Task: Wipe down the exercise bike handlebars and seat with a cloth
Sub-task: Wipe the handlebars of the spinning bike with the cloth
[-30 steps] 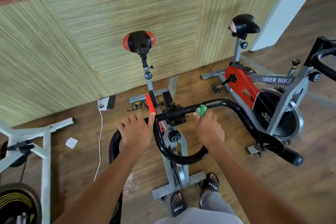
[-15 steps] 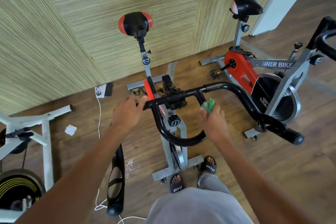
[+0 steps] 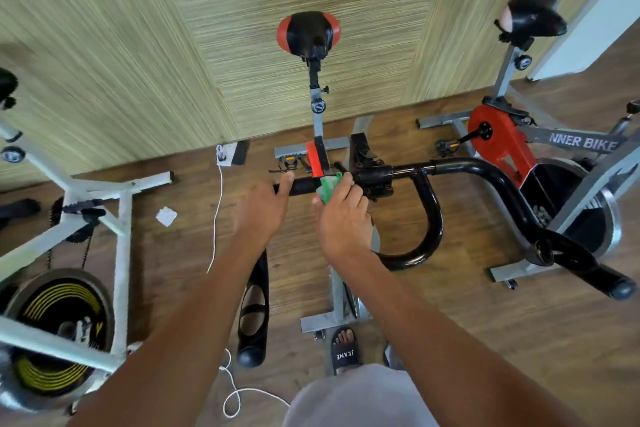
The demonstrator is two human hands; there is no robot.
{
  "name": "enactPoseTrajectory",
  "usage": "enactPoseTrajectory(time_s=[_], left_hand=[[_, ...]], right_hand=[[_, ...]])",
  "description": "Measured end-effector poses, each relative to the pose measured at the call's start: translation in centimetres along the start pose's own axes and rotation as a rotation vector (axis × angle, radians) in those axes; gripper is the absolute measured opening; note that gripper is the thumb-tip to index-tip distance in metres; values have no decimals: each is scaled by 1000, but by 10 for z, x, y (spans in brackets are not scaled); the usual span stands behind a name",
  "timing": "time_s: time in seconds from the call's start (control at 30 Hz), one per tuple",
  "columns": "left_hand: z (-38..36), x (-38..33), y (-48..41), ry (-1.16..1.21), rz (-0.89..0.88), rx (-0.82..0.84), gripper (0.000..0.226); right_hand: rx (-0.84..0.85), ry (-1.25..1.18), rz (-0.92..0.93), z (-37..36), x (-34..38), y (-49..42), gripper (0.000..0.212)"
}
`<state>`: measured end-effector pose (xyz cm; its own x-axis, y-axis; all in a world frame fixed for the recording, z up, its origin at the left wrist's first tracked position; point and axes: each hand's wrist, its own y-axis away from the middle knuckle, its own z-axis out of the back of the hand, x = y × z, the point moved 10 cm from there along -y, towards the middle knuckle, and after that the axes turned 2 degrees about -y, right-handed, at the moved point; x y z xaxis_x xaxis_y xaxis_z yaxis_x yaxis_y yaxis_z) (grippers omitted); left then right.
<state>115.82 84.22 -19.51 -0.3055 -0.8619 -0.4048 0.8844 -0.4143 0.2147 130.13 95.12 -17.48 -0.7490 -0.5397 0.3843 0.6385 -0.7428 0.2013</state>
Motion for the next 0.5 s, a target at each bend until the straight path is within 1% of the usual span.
enactPoseTrajectory(time_s=[0.07,0.2,0.37,0.43,0.5], left_hand=[[1,-2,1,-31,-3,-7,72],[0,-4,1,-80,4,-2,70],[2,-8,0,-125,-20,-26,72],[3,-8,1,-138,-25,-32,72],[2,-7,2,-142,-25,-31,72]], right_hand=[[39,22,6,-3,-6,10,77],[27,205,114,0,-17,40,74],[-20,118,68,-5,3,8,74],[-67,111,101,-7,5,5,73],[-102,117,175,-8,1,14,74]])
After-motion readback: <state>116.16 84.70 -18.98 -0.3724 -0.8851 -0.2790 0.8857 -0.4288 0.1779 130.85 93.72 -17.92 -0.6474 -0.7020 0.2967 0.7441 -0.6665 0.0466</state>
